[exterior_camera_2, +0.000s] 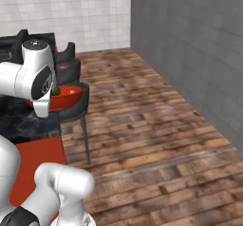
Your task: The microwave is finished heating the shrimp and lime. Take the bowl containing the food and place it on the dining counter.
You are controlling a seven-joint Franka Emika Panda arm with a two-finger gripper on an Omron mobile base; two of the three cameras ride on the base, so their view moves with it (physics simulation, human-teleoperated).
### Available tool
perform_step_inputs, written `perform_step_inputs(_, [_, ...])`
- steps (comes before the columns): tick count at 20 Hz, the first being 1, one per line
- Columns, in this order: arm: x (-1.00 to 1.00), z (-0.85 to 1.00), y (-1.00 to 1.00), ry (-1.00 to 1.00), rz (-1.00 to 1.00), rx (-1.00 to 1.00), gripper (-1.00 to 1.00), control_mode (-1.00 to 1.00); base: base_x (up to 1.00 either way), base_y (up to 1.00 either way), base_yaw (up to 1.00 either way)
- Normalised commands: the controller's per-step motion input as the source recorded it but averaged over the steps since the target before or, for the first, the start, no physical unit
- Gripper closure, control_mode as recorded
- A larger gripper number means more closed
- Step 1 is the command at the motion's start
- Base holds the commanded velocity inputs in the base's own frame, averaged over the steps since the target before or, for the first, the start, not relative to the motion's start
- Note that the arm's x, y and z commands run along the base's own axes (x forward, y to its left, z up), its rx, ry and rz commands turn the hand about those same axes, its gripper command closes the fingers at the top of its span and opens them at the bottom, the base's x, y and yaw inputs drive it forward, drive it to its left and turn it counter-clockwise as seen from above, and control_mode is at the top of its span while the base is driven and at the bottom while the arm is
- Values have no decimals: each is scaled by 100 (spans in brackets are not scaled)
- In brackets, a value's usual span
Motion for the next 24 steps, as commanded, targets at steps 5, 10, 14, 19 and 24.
perform_step_inputs(5, [0, 0, 0, 0, 0, 0, 100, 100, 100, -98, 32])
perform_step_inputs(10, [0, 0, 0, 0, 0, 0, 100, 100, 100, -79, 47])
perform_step_inputs(14, [0, 0, 0, 0, 0, 0, 100, 100, 100, -61, 59])
perform_step_inputs(19, [0, 0, 0, 0, 0, 0, 100, 100, 100, -57, 63])
perform_step_inputs(24, [0, 0, 0, 0, 0, 0, 100, 100, 53, -19, 79])
